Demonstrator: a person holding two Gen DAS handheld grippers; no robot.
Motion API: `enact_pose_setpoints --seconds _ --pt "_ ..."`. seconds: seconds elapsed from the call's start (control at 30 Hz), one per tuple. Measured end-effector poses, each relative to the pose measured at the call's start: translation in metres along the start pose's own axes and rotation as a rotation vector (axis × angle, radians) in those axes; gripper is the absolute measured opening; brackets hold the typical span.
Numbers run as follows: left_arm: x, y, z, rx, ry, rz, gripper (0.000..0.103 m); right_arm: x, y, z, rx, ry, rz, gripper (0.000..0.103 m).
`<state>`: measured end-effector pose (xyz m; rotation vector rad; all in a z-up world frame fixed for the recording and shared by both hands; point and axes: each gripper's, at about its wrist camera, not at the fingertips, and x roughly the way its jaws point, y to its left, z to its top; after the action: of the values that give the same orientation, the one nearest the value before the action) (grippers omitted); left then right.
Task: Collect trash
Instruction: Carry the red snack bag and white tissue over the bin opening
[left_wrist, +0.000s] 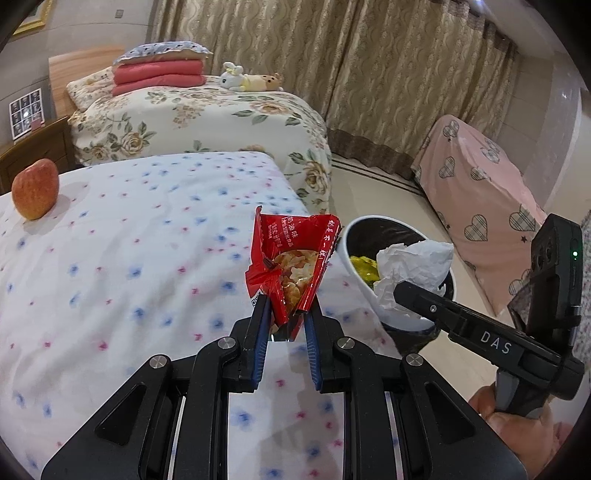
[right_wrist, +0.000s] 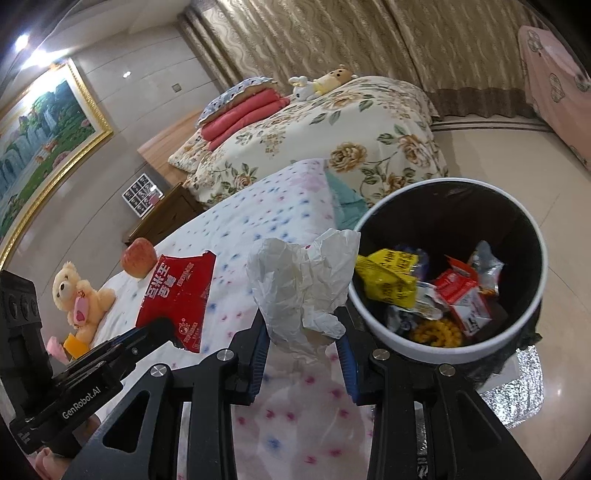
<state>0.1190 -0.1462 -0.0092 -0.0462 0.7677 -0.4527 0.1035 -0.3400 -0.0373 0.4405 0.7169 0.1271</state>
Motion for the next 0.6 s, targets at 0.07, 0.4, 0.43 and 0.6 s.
enact_pose_setpoints --seconds 0.07,0.4,0.43,0.6 --pt "0.002 -0.005 0.001 0.008 0.004 -0.006 0.017 -0.002 -0.005 0.0 0.009 -0.003 -0.006 0.035" --pt "0.016 -0.03 0.005 0.046 0.027 -0.038 0.017 -0.013 -0.03 0.002 0.048 -0.026 -0.037 0.035" --pt "0.017 -0.032 0.006 0.049 0.029 -0.042 0.017 -0.014 -0.033 0.002 0.052 -0.028 -0.04 0.035" --pt "0.025 -0.044 0.01 0.071 0.037 -0.056 0.017 -0.019 -0.046 0.006 0.072 -0.038 -0.06 0.035"
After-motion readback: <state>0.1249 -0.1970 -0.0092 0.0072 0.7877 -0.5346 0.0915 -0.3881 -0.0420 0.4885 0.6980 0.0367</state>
